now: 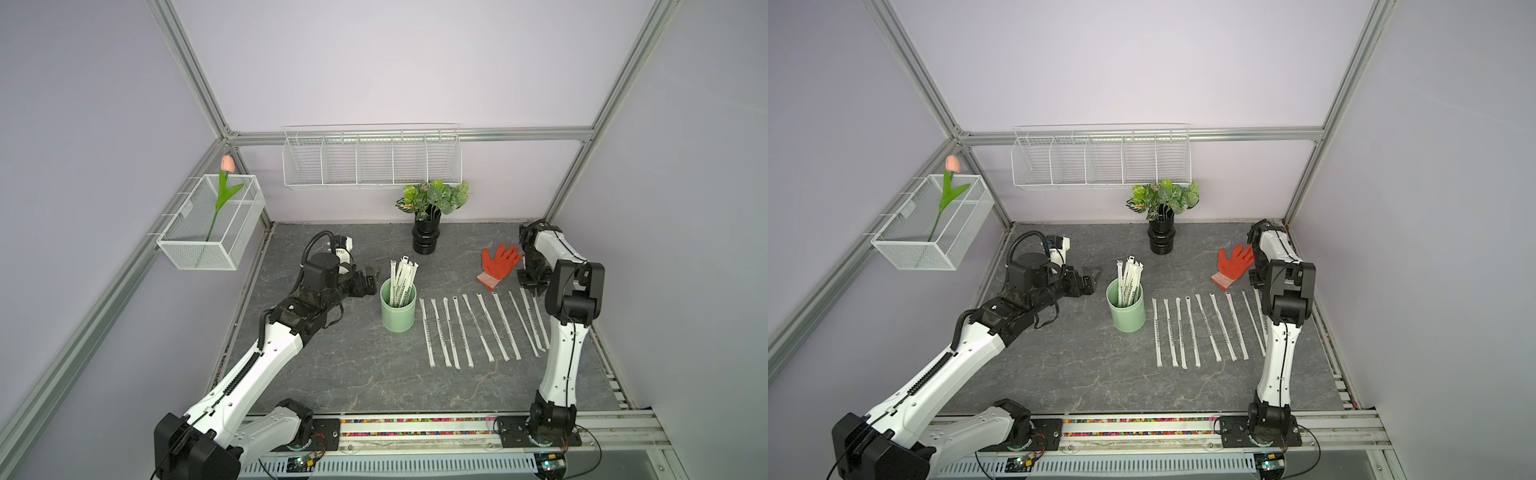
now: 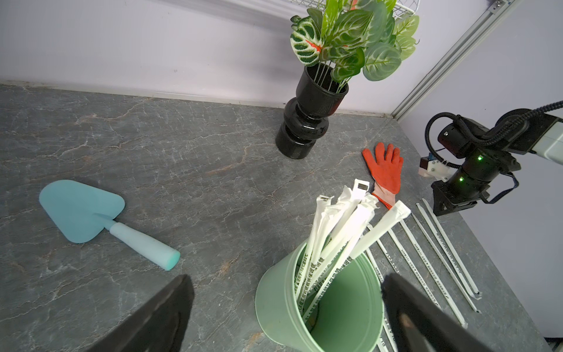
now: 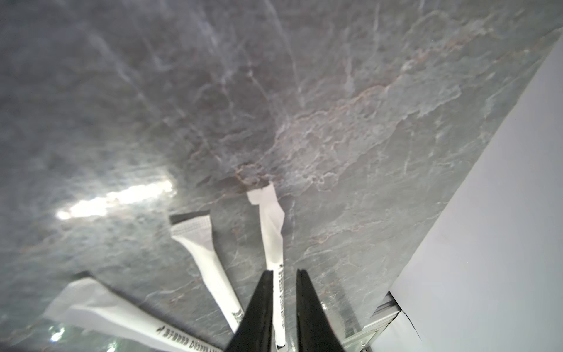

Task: Take the straws out of the storage container
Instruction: Place the straw at the center of the board.

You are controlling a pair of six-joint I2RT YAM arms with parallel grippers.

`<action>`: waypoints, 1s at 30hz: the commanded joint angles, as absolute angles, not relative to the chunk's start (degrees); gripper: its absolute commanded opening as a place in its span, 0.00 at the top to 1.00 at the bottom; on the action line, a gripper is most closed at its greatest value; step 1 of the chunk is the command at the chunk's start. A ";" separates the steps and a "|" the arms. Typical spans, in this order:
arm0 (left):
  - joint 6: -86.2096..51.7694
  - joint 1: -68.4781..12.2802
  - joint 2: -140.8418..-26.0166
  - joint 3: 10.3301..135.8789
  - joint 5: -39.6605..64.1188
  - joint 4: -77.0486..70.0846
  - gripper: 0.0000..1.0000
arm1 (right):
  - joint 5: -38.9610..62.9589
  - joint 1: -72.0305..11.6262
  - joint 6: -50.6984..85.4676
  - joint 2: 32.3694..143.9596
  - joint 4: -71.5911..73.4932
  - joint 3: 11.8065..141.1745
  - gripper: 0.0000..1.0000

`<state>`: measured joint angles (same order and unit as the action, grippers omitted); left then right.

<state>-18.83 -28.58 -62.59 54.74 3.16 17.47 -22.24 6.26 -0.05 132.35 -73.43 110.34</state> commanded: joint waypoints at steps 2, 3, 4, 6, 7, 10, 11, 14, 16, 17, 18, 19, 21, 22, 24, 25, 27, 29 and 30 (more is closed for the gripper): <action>-18.76 -28.81 -62.49 56.07 4.47 17.62 0.00 | -19.30 4.57 0.94 122.34 -75.29 110.46 0.80; -18.90 -28.74 -62.33 56.03 4.63 17.63 0.00 | -18.87 3.96 1.12 120.24 -75.18 109.87 0.79; -18.97 -28.78 -62.10 56.03 4.72 17.59 0.00 | -18.68 3.05 1.45 117.70 -74.93 108.90 0.78; -19.05 -28.75 -61.63 56.07 4.92 17.60 0.00 | -17.16 1.16 2.35 112.53 -74.04 106.74 0.78; -18.98 -28.75 -61.23 56.10 4.84 17.57 0.00 | -15.46 0.13 3.29 109.52 -73.49 105.47 0.77; -18.92 -28.75 -60.31 56.07 4.42 17.60 0.00 | -9.40 -3.14 6.26 100.55 -70.74 101.53 0.75; -18.90 -28.77 -60.05 56.07 4.26 17.75 0.00 | -8.38 -4.68 7.34 97.66 -69.80 100.42 0.74; -18.50 -28.76 -59.67 56.27 3.61 18.25 0.00 | -5.07 -9.98 8.87 90.81 -66.81 98.20 0.71; -18.58 -28.74 -59.60 56.42 3.35 18.36 0.00 | -4.35 -14.36 9.67 88.25 -66.13 98.54 0.70; -19.28 -28.74 -59.61 56.34 3.00 18.33 0.00 | -4.30 -16.40 10.38 87.48 -66.11 99.07 0.70; -19.70 -28.74 -59.46 56.26 2.73 18.36 0.00 | -4.16 -18.05 10.97 86.80 -65.72 99.30 0.70; -20.04 -28.74 -59.57 56.19 2.47 18.23 0.00 | -3.75 -20.15 11.52 86.14 -64.91 99.30 0.69; -20.20 -28.71 -59.65 56.03 2.38 18.26 0.00 | -3.12 -24.16 12.75 85.53 -63.96 99.74 0.69; -20.21 -28.74 -59.73 56.03 2.29 18.27 0.00 | -2.92 -26.54 13.06 85.43 -63.40 99.99 0.69; -20.63 -28.74 -59.84 55.92 1.73 18.19 0.00 | -1.54 -30.32 13.45 85.84 -62.48 100.66 0.68; -20.74 -28.74 -59.86 55.90 1.61 18.14 0.00 | -0.77 -32.15 13.64 86.49 -62.31 101.32 0.68; -21.07 -28.74 -59.80 55.68 0.95 18.14 0.00 | -0.66 -35.48 13.95 87.80 -61.80 102.35 0.67; -20.98 -28.73 -59.79 55.55 0.29 18.11 0.00 | -0.63 -38.62 14.12 89.38 -60.98 103.17 0.66; -21.04 -28.72 -59.77 55.46 0.01 18.15 0.00 | -0.54 -39.87 14.22 90.46 -60.77 103.87 0.66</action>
<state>-20.21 -28.58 -60.31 54.76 1.69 17.89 -1.85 -37.47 12.58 88.23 -62.70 102.28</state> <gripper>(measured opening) 0.997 0.336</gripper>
